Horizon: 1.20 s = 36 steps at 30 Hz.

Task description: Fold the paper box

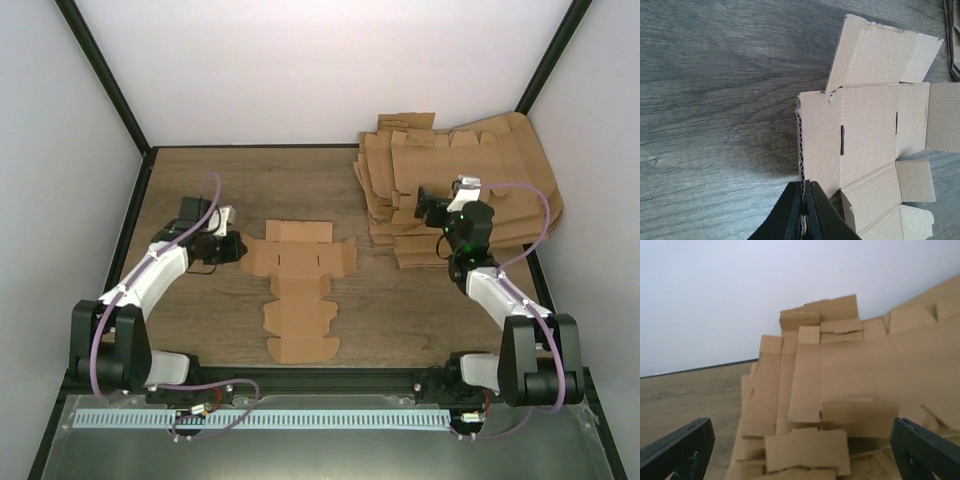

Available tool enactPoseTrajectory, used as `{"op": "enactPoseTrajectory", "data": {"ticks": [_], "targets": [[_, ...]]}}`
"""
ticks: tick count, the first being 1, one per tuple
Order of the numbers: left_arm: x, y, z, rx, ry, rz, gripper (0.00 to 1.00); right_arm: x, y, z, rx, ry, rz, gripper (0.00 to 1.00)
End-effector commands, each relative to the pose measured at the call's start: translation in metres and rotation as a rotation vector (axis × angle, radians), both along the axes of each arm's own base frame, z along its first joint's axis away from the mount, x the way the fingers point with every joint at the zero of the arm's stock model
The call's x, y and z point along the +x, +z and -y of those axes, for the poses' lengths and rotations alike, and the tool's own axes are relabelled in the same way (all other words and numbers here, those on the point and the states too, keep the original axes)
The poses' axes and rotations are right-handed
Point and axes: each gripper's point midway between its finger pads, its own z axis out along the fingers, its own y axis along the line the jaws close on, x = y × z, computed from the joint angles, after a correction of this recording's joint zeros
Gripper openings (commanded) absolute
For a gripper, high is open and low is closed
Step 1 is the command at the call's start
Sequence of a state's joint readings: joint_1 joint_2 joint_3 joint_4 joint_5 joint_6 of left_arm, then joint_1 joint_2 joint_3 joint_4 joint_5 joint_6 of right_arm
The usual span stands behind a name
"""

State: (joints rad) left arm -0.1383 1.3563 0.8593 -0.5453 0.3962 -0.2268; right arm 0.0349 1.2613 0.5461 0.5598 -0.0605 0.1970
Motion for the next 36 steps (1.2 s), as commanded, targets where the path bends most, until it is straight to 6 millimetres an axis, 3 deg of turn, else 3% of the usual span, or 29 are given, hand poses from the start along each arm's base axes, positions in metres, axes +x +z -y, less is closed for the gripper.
{"op": "enactPoseTrajectory", "data": {"ticks": [1, 6, 13, 23, 32, 36], "targets": [[0.003, 0.011, 0.002, 0.011, -0.013, 0.047, 0.04, -0.022, -0.041, -0.02, 0.13, 0.091, -0.268, 1.0], [0.002, 0.012, 0.003, 0.019, -0.013, 0.05, 0.04, -0.053, -0.044, -0.056, 0.265, 0.29, -0.299, 1.0], [0.0, 0.018, 0.008, 0.018, -0.028, 0.073, 0.04, -0.083, -0.074, -0.101, 0.352, 0.501, -0.469, 1.0], [-0.005, 0.024, 0.02, 0.006, -0.067, 0.099, 0.04, -0.087, -0.094, -0.167, 0.281, 0.609, -0.592, 0.91], [-0.007, 0.028, 0.021, 0.028, -0.061, 0.112, 0.04, -0.075, -0.124, -0.185, 0.251, 0.502, -0.681, 0.81], [-0.007, 0.03, 0.023, 0.022, -0.064, 0.127, 0.04, -0.072, -0.129, -0.187, 0.245, 0.49, -0.693, 0.62]]}}
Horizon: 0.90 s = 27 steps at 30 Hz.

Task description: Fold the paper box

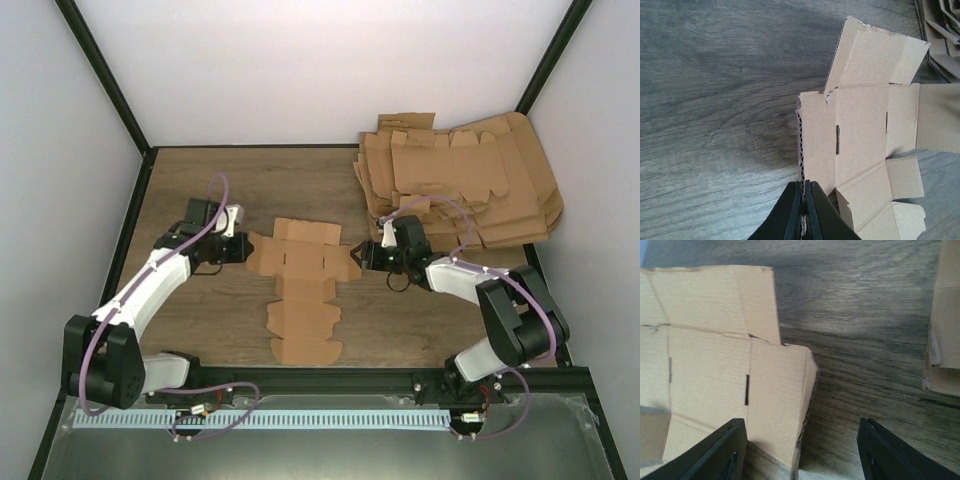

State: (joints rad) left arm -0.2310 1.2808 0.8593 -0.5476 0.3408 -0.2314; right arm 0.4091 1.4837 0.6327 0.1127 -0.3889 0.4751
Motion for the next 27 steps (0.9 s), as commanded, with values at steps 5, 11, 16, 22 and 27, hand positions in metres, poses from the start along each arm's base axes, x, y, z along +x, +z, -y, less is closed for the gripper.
{"op": "enactPoseTrajectory", "data": {"ticks": [5, 11, 16, 22, 27], "targets": [[0.0, 0.011, 0.006, -0.02, -0.008, 0.046, 0.04, 0.018, 0.017, -0.002, -0.02, -0.038, 0.057, 0.25], [-0.006, 0.008, 0.013, -0.087, 0.008, 0.028, 0.14, 0.02, 0.04, 0.003, -0.083, -0.004, 0.151, 0.01], [0.004, 0.024, 0.007, -0.036, 0.007, 0.101, 0.81, 0.013, 0.05, -0.001, -0.101, 0.085, 0.204, 0.01], [0.023, 0.066, 0.017, -0.035, -0.088, 0.276, 0.87, 0.009, 0.067, -0.006, -0.112, 0.156, 0.284, 0.01], [0.042, 0.084, 0.041, 0.031, -0.214, 0.424, 0.91, 0.01, 0.075, -0.009, -0.132, 0.19, 0.328, 0.01]]}}
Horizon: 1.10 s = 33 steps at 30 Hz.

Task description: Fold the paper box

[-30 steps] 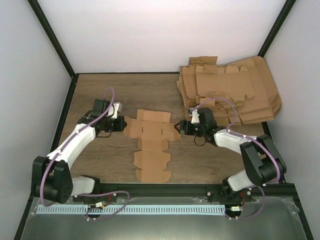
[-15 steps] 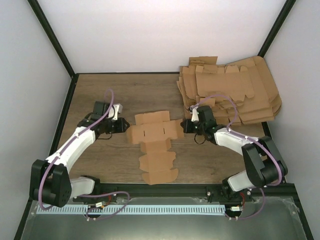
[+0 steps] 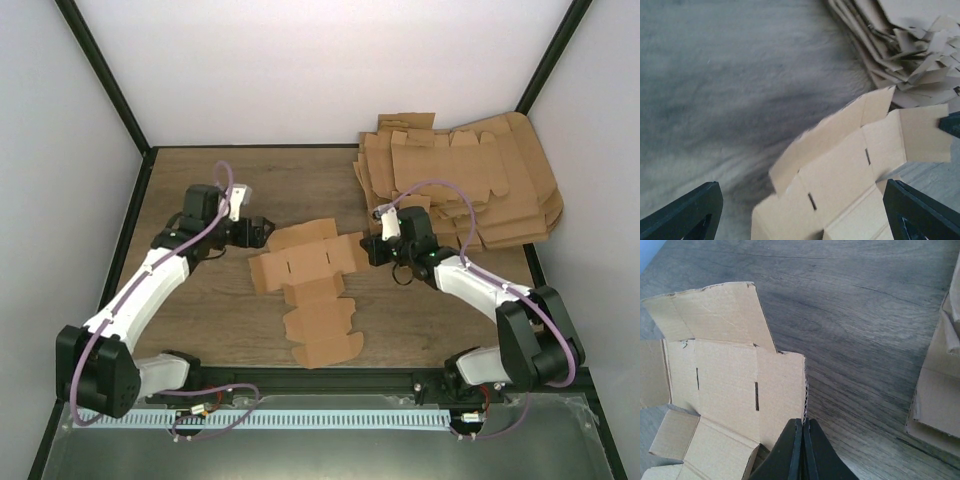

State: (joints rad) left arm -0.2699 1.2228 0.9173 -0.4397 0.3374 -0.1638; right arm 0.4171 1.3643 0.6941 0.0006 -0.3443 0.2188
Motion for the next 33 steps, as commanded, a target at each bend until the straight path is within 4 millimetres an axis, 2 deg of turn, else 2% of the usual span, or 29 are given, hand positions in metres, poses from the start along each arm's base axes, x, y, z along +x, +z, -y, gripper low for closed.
{"op": "enactPoseTrajectory", "data": {"ticks": [1, 4, 6, 14, 19, 24, 31, 33], "targets": [[0.017, 0.024, 0.033, 0.079, -0.196, 0.202, 0.91, 0.005, 0.032, -0.013, -0.002, 0.076, 0.098, 0.01], [0.02, 0.017, 0.051, 0.19, -0.324, 0.247, 0.9, 0.003, 0.033, -0.015, 0.014, 0.09, 0.105, 0.01], [0.028, 0.016, 0.049, 0.229, -0.315, 0.245, 0.9, 0.002, 0.034, -0.017, 0.023, 0.098, 0.103, 0.01], [0.03, 0.006, 0.058, 0.267, -0.416, 0.25, 0.92, 0.005, 0.048, -0.021, 0.025, 0.116, 0.135, 0.01], [0.03, 0.0, 0.064, 0.283, -0.475, 0.223, 1.0, 0.001, 0.053, -0.02, 0.032, 0.124, 0.165, 0.01], [0.024, -0.006, 0.071, 0.309, -0.556, 0.225, 1.0, -0.001, 0.057, -0.019, 0.04, 0.127, 0.185, 0.01], [0.027, -0.03, 0.076, 0.329, -0.619, 0.172, 0.85, -0.004, 0.059, -0.024, 0.06, 0.153, 0.201, 0.01], [0.031, -0.034, 0.076, 0.344, -0.615, 0.16, 0.77, -0.004, 0.059, -0.025, 0.061, 0.156, 0.202, 0.01]]}}
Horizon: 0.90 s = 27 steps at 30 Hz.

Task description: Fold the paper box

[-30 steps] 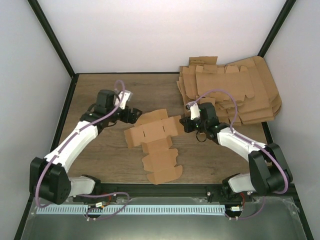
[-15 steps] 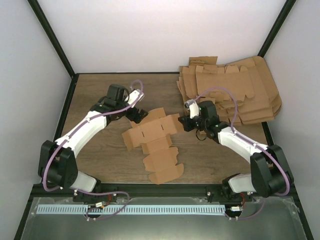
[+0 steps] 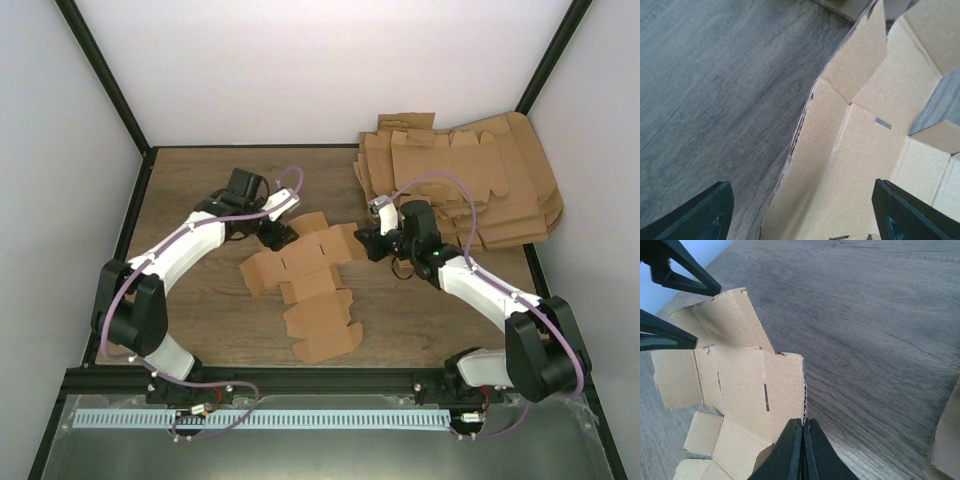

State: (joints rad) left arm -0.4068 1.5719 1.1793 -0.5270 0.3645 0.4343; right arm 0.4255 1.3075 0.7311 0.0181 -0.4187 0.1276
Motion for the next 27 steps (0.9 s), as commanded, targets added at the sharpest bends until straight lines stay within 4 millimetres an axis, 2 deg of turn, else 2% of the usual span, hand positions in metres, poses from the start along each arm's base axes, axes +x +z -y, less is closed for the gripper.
{"op": "enactPoseTrajectory", "data": {"ticks": [1, 6, 9, 10, 15, 21, 27], "targets": [[0.005, -0.003, 0.006, 0.023, -0.049, -0.004, 0.74, -0.002, 0.017, -0.009, 0.027, 0.04, 0.059, 0.01], [-0.001, -0.001, 0.011, 0.011, -0.08, 0.01, 0.55, 0.002, 0.013, -0.011, 0.015, 0.034, 0.05, 0.01], [-0.003, 0.0, 0.013, 0.027, -0.076, 0.021, 0.28, 0.005, 0.009, -0.011, 0.007, 0.025, 0.04, 0.01], [-0.004, 0.0, 0.014, 0.037, -0.073, 0.024, 0.24, 0.006, 0.008, -0.011, 0.006, 0.022, 0.037, 0.01], [-0.012, -0.004, 0.019, 0.097, -0.078, 0.057, 0.18, 0.011, 0.008, -0.011, 0.004, 0.012, 0.034, 0.01], [-0.013, -0.012, 0.016, 0.179, -0.04, 0.068, 0.04, 0.016, 0.008, -0.013, 0.006, -0.001, 0.031, 0.01], [-0.021, -0.019, 0.017, 0.27, -0.029, 0.108, 0.04, 0.02, 0.004, -0.012, 0.009, -0.017, 0.029, 0.02]]}}
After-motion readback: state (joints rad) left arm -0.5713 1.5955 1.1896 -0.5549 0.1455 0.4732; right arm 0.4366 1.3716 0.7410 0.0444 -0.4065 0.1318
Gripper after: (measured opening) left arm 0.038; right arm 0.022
